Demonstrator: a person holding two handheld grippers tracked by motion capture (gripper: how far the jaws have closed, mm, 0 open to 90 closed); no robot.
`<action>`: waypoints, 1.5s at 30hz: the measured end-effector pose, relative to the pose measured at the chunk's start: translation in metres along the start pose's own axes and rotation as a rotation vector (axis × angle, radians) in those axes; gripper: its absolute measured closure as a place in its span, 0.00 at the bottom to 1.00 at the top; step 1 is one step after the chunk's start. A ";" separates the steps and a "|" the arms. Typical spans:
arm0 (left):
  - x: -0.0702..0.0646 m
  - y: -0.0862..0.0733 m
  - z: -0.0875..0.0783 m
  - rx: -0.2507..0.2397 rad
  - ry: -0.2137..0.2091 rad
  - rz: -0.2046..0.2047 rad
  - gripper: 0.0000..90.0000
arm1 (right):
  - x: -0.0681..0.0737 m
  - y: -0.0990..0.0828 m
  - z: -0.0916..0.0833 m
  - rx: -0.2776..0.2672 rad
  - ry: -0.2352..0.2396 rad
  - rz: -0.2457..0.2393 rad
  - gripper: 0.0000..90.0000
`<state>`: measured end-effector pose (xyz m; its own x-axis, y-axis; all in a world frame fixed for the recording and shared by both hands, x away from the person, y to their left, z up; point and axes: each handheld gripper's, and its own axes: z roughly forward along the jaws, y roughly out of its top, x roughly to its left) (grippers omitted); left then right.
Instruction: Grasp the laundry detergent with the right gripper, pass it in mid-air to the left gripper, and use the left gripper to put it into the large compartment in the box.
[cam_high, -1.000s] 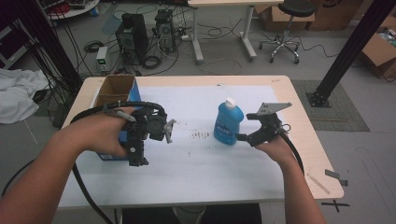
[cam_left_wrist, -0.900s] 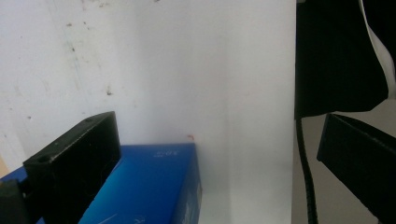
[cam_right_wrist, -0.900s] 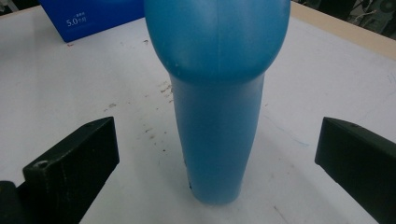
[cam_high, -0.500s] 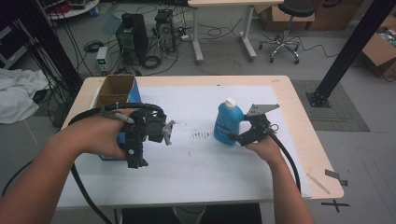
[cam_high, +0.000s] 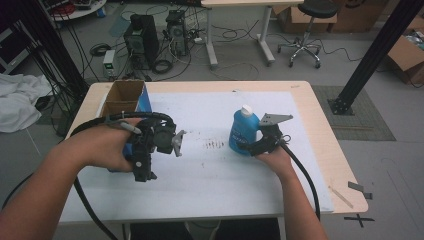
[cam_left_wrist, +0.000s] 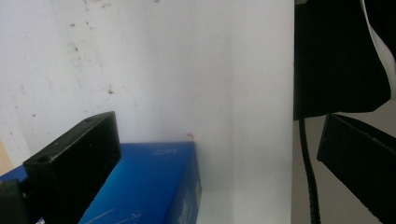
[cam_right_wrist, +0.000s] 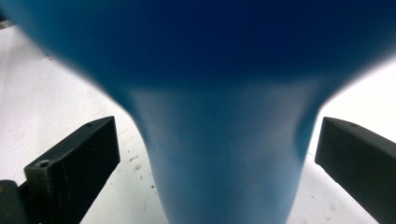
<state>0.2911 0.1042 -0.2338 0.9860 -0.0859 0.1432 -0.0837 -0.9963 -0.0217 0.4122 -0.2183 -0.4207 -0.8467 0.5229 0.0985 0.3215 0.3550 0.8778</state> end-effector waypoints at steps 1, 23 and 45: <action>0.000 0.000 0.000 0.001 -0.001 0.000 0.00 | 0.000 0.000 0.000 -0.005 -0.005 0.000 0.00; 0.001 -0.003 0.001 -0.003 0.004 -0.004 0.00 | 0.003 -0.006 0.005 -0.063 -0.064 -0.006 0.16; 0.001 -0.005 0.002 -0.007 0.009 -0.009 0.00 | 0.003 -0.006 0.003 -0.077 -0.055 -0.011 0.28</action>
<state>0.2927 0.1091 -0.2357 0.9853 -0.0767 0.1525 -0.0756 -0.9971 -0.0131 0.4088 -0.2163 -0.4267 -0.8246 0.5621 0.0643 0.2769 0.3018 0.9123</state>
